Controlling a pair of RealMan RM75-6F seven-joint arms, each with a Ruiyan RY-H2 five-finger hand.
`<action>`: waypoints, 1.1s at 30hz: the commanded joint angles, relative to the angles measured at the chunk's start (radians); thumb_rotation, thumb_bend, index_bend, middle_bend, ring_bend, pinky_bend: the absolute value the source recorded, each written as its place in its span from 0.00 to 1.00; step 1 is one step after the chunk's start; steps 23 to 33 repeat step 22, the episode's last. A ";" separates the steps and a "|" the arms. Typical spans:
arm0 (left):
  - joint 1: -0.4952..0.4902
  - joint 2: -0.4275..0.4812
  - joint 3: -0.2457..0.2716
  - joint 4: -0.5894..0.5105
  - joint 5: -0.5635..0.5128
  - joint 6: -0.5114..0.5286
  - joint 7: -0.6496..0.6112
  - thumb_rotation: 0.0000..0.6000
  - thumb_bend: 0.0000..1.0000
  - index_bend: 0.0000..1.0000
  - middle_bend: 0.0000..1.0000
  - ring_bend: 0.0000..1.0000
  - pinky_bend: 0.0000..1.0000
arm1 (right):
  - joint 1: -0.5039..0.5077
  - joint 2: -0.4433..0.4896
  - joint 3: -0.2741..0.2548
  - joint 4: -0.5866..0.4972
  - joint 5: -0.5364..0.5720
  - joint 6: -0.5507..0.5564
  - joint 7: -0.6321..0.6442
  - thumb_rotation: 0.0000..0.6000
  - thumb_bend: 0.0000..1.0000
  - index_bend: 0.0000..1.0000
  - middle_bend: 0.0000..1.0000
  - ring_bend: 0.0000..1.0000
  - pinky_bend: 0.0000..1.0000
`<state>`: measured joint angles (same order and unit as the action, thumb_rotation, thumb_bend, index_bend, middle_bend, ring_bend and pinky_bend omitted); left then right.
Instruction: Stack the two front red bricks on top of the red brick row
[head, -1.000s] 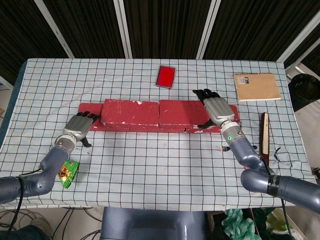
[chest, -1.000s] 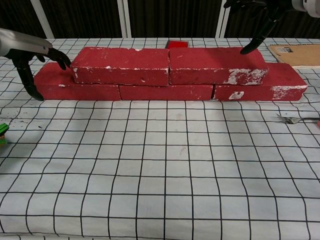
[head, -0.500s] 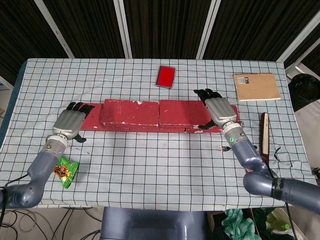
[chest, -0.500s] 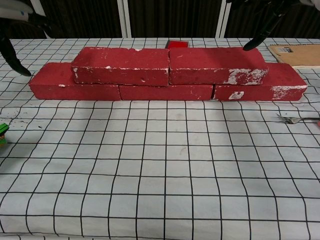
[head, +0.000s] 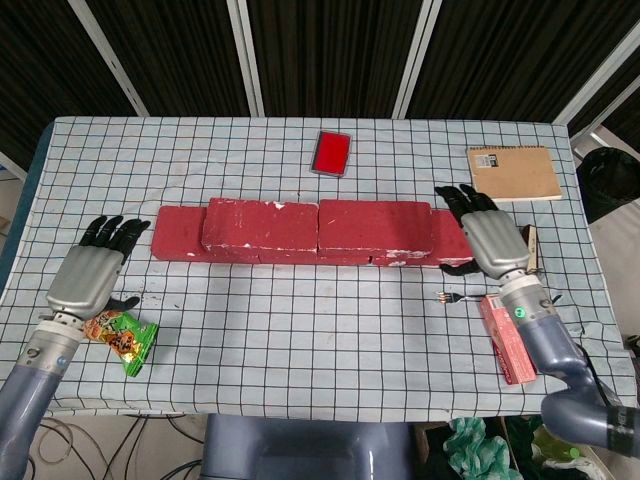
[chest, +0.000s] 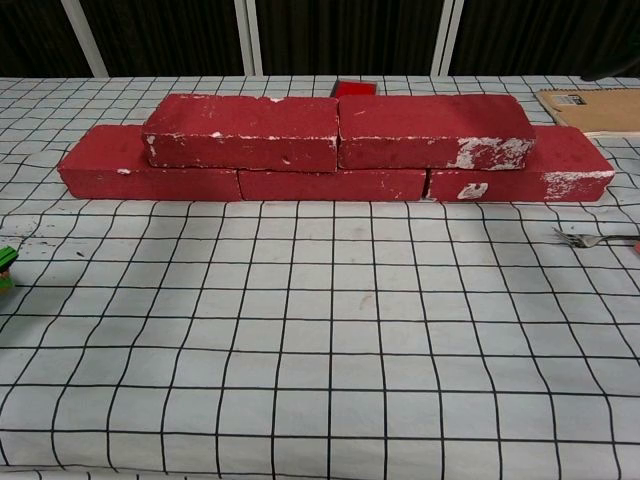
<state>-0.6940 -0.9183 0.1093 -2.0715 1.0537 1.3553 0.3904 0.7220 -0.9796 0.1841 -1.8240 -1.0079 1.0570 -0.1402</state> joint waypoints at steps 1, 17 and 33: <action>0.142 -0.006 0.091 0.038 0.192 0.125 -0.065 1.00 0.05 0.06 0.07 0.00 0.00 | -0.138 0.077 -0.064 -0.087 -0.139 0.143 0.060 1.00 0.02 0.02 0.06 0.00 0.10; 0.481 -0.123 0.164 0.316 0.412 0.344 -0.317 1.00 0.05 0.06 0.07 0.00 0.00 | -0.611 -0.080 -0.304 -0.018 -0.478 0.616 0.030 1.00 0.02 0.02 0.06 0.00 0.10; 0.514 -0.148 0.150 0.386 0.419 0.321 -0.385 1.00 0.05 0.06 0.07 0.00 0.00 | -0.656 -0.164 -0.283 0.068 -0.476 0.658 -0.035 1.00 0.02 0.02 0.06 0.00 0.10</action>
